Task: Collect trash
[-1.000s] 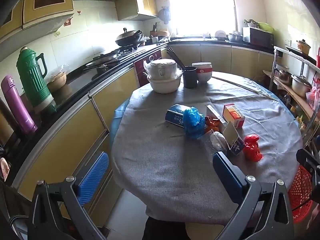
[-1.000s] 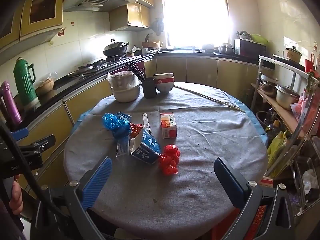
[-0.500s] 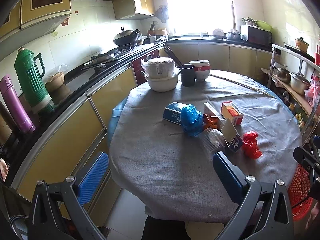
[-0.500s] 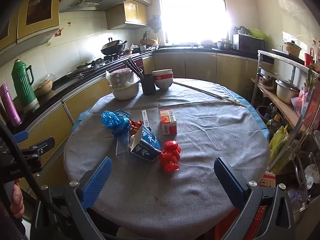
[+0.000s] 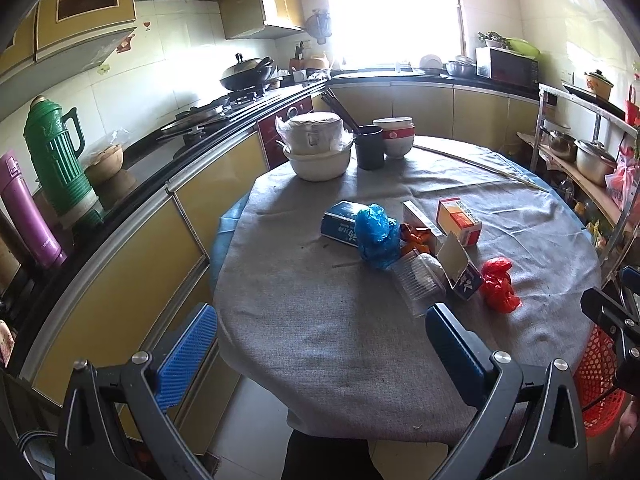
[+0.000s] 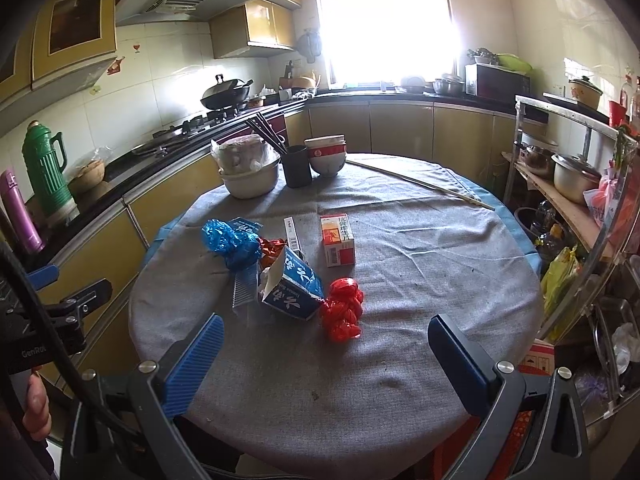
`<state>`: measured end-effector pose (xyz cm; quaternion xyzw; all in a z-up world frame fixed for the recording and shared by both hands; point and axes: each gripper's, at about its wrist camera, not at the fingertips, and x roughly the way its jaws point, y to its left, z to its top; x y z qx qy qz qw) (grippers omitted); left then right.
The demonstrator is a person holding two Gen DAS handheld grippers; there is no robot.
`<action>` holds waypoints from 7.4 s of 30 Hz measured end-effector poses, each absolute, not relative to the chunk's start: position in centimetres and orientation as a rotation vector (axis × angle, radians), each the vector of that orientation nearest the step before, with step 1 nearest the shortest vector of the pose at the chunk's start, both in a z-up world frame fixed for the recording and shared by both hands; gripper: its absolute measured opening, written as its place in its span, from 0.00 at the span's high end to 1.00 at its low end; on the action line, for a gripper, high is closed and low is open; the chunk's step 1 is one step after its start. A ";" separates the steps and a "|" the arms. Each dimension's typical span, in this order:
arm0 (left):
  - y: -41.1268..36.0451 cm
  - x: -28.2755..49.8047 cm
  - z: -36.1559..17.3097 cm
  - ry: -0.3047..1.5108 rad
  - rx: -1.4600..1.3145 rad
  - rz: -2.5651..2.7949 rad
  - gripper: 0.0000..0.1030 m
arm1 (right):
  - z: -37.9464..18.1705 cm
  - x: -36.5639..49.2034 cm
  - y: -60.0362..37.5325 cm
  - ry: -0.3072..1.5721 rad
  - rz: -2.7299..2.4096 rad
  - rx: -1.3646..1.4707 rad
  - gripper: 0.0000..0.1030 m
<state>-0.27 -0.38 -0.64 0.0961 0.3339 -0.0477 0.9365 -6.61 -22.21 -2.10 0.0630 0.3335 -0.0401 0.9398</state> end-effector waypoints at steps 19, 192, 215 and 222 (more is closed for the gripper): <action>-0.4 0.2 -1.5 0.714 0.205 -0.097 0.00 | -3.0 -6.1 -22.4 0.703 -0.077 0.142 0.00; 0.3 20.3 -10.5 1.084 -0.280 -0.365 0.77 | -18.1 14.1 -22.2 1.040 0.271 0.573 0.69; 0.7 9.1 -2.3 0.820 -0.162 -0.375 0.79 | -10.6 -0.3 -29.0 0.781 0.138 0.486 0.71; -2.3 6.4 -0.8 0.777 -0.071 -0.429 0.78 | -9.2 -2.6 -30.1 0.740 0.121 0.492 0.71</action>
